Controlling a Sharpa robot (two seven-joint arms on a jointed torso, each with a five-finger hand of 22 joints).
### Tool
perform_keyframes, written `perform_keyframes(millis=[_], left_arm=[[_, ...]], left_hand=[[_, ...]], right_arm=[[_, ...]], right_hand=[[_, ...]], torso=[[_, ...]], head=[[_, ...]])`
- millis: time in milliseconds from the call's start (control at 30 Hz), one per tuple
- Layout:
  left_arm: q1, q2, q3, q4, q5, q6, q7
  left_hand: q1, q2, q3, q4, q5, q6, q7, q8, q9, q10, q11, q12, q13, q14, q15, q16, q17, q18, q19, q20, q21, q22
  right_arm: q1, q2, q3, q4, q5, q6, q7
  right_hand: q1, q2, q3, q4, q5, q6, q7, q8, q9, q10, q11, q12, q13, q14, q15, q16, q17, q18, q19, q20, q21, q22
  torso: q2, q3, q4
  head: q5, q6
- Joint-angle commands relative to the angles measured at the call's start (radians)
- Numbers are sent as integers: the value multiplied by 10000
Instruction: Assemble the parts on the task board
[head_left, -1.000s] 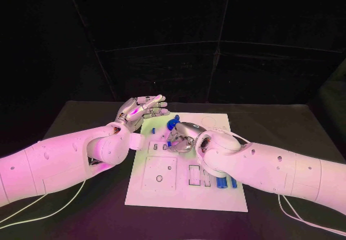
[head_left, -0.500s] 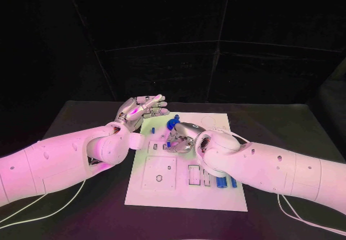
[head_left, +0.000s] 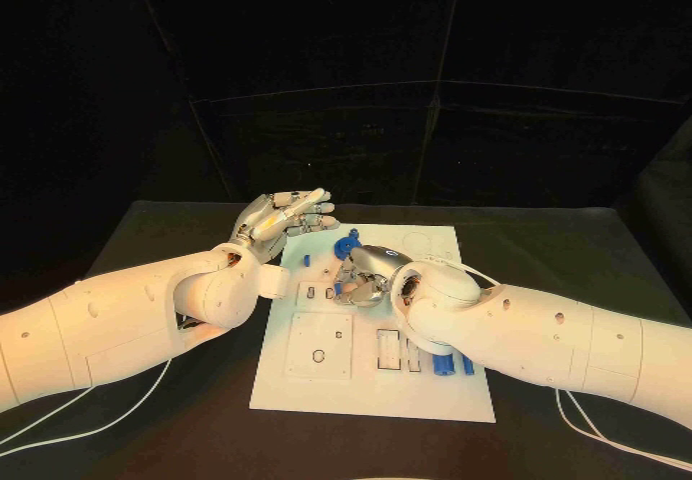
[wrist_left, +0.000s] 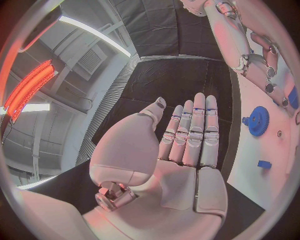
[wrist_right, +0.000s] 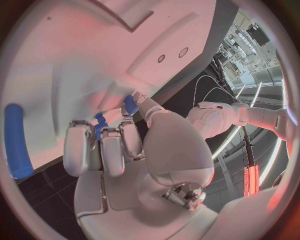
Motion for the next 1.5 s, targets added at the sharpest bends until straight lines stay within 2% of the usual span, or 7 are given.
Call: perform_keyframes(millis=[33,800,1067,1267,1300,1400,1500], left_arm=[[15,11,5,5,-18,146,57],[15,1,5,-72,-25,163,21],[24,-257,15,67,-1428,906,-1471],[249,-396,19,-14,-2714,778,-2958],[296,-414,19,-43,-2950,762,-3264],[475,-454,19,-176,-3953,817,-4435],[652,-460,18,-282,-5010,1113,-5623]], left_hand=[[-55,10,-19,-62,22,35,-3,-69,-3,69,-20,-56,-5,83,2,-54,9,66,87,16,-11,-10],[-42,55,15,-102,23,140,-108,-53,11,183,-91,-61,3,168,-40,-67,42,78,158,-5,-23,-22],[-414,-2,-133,28,15,554,-427,-41,22,846,-447,-93,46,1892,-548,719,692,82,1451,-506,579,216],[-593,-204,-485,82,29,1148,-777,138,118,2161,-924,406,351,3703,-1142,2315,1823,83,2916,-1096,1516,658],[-630,-232,-546,99,42,1249,-876,196,151,2465,-1021,609,481,3881,-1263,3472,2900,76,3202,-1210,1747,777],[-894,-275,-878,256,-45,1371,-1074,522,331,3166,-1383,1686,1240,4217,-1446,9951,9500,123,4251,-1653,2837,1380],[-1162,-186,-1127,467,-54,1521,-1279,970,591,3322,-1523,2774,2047,4309,-1693,12095,11981,-186,4776,-1761,4643,3282]], right_arm=[[-29,-7,-32,-36,-167,69,-226],[-66,-165,-31,210,-210,-1667,548],[67,-1304,3,1074,928,-1404,3583],[582,-2300,17,1433,2557,-1026,4596],[659,-2454,18,1481,2797,-993,4655],[946,-2980,19,1555,3535,-919,4773],[1130,-3375,20,1510,3908,-930,4791]], right_hand=[[-141,-212,-166,64,56,-152,28,-88,5,-83,43,-57,365,735,100,-43,1200,-131,-8,87,-44,-18],[-573,-697,-1973,906,-47,-989,166,-231,35,-448,188,-474,-120,730,228,-55,1201,-126,5,208,-78,-49],[55,-456,-2332,870,213,-955,149,-27,68,-496,176,-482,-169,719,227,-76,1176,-107,-53,223,-128,-142],[350,-210,-2453,790,425,-278,-16,365,164,-662,37,-677,-386,685,127,-152,1050,-33,-270,171,-306,-521],[367,-181,-2474,791,461,-243,-25,380,160,-666,25,-684,-397,683,118,-159,1040,-30,-281,163,-314,-536],[445,-45,-2509,787,691,-164,-52,406,136,-626,-4,-657,-387,663,91,-212,951,-33,-281,138,-314,-529],[458,6,-2536,795,800,-116,-65,421,125,-607,-17,-651,-389,649,79,-251,884,-25,-298,128,-332,-571]], torso=[[0,-5,5],[-13,13,-5],[-85,5,-25],[-303,76,-54],[-332,82,-62],[-446,121,-98],[-539,155,-153]], head=[[-4,-12],[5,26],[-14,81],[127,-23],[117,-32],[113,-66],[154,-93]])
